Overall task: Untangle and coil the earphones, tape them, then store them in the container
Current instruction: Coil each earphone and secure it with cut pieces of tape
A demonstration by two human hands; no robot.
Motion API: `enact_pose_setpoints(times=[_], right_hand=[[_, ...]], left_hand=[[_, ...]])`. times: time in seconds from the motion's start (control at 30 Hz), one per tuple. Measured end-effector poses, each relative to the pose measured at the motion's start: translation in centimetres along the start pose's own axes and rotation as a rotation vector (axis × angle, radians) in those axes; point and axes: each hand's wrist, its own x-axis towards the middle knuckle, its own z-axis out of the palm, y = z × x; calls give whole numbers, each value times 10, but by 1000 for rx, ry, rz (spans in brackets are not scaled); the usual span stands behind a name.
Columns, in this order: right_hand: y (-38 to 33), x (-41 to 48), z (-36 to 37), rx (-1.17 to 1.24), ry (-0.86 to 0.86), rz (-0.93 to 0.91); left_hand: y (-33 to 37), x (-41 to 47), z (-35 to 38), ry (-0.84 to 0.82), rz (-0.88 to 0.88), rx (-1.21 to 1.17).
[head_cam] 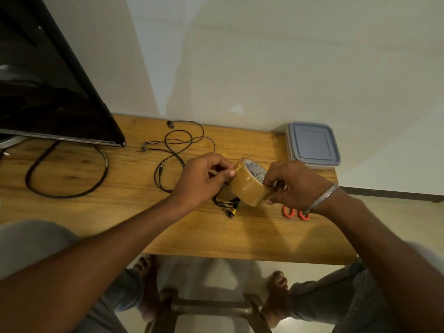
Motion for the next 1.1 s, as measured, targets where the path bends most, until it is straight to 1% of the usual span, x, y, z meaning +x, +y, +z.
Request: enact_pose_setpoints(times=[0.13, 0.23, 0.3, 0.37, 0.4, 0.5, 0.53, 0.6, 0.7, 0.77, 0.83, 0.93, 1.0, 1.03, 1.1], right_hand=[[4, 3, 2, 26, 54, -52], [8, 4, 4, 56, 62, -105], [10, 5, 4, 73, 56, -147], [15, 5, 1, 89, 60, -168], [18, 5, 0, 98, 68, -171], [29, 4, -6, 129, 133, -153], [32, 4, -7, 146, 151, -138], [35, 4, -6, 181, 139, -104], [33, 3, -3, 208, 58, 33], [35, 7, -3, 198, 114, 98], [45, 10, -2, 207, 194, 117], [62, 13, 2, 242, 161, 93], [68, 14, 4, 275, 132, 91], [69, 14, 4, 292, 139, 89], [72, 16, 3, 312, 170, 81]], left_hand=[[3, -3, 2, -4, 79, 95], [3, -3, 2, -12, 97, 177], [0, -2, 0, -14, 58, 194], [-3, 1, -3, -9, -21, 173], [-2, 3, -4, -4, -77, 123], [4, 9, -6, 27, -274, -155], [5, 11, -6, 43, -319, -212], [3, 11, -3, 69, -386, -292], [2, 14, 9, 77, -448, -332], [3, 21, 17, 87, -475, -353], [3, 30, 22, 91, -526, -426], [0, 36, 19, 52, -616, -583], [-4, 37, 14, 21, -613, -594], [-5, 38, 12, 12, -580, -546], [-5, 41, 10, 16, -456, -374]])
